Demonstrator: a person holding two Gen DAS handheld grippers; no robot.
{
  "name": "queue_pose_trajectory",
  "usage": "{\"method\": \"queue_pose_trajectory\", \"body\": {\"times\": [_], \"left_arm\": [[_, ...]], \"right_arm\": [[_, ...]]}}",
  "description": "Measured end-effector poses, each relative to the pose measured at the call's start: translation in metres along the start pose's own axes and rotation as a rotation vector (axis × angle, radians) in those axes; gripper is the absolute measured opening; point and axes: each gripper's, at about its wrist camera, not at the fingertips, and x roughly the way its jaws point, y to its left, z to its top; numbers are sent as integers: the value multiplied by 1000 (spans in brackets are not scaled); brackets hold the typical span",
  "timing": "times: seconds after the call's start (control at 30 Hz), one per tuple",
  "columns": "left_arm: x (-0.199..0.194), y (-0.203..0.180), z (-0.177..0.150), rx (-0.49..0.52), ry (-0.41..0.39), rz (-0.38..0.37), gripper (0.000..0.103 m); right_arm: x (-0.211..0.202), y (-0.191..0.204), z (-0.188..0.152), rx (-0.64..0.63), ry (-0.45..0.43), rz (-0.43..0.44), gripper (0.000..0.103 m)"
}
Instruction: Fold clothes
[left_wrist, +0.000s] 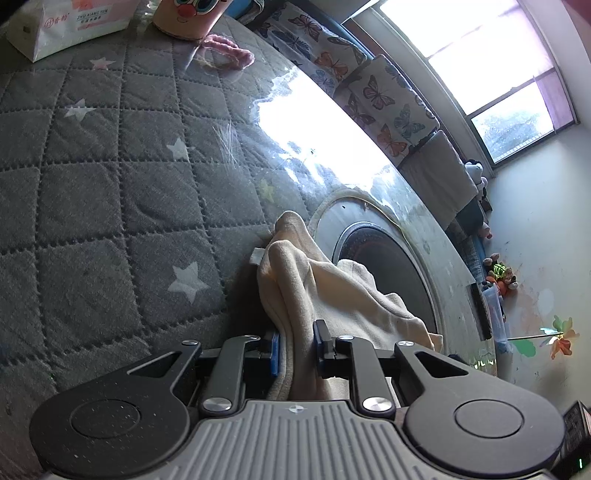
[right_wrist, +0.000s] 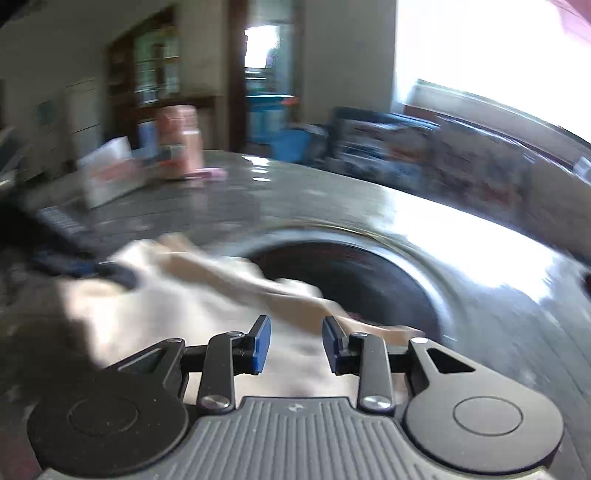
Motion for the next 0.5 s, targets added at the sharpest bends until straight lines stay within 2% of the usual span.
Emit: {"method": "queue_pose_trajectory", "body": {"times": [0.1,0.2,0.5], "left_arm": [[0,-1,0,6,-2,4,20],[0,-3,-1,14,-3,9,20],[2,-10,-3,65,-15,34,20]], "right_arm": [[7,-35,-8,120,38,-44,33],[14,-52,-14,177,58,-59,34],[21,-60,-27,248,60,-45,33]]}}
